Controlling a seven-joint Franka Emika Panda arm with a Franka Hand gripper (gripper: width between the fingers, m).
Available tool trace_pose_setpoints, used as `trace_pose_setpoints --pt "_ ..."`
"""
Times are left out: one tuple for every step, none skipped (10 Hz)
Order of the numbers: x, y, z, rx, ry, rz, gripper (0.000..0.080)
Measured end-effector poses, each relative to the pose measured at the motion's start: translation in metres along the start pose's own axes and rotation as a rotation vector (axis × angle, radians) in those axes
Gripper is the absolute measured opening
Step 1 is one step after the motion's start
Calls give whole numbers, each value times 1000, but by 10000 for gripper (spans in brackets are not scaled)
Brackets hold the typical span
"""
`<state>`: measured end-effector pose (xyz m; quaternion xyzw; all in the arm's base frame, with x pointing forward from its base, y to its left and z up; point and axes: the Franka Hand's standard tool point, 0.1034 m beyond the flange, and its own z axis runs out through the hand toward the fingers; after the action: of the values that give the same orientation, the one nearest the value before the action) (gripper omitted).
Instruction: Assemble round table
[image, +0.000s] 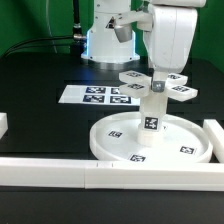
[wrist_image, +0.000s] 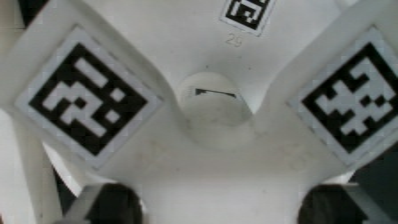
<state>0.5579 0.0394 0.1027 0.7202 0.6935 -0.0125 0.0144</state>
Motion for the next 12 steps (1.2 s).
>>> trace_pose_setpoints --pt "-3 0 0 0 0 4 437" --pt "-3 0 0 0 0 11 437" --pt "-3 0 0 0 0 35 437" --pt "-3 0 0 0 0 54 437" --pt "-3 0 0 0 1 99 437" --pt "0 -1 0 5 2 233 438" --pt "2 -2 0 8 2 359 438" --pt "2 -3 0 16 0 468 439" --pt "2 -4 0 18 -2 601 439" --pt "2 -4 0 20 -2 719 439" --pt "2 -3 0 13 1 752 439" --pt "3 0 -1 -10 14 785 439"
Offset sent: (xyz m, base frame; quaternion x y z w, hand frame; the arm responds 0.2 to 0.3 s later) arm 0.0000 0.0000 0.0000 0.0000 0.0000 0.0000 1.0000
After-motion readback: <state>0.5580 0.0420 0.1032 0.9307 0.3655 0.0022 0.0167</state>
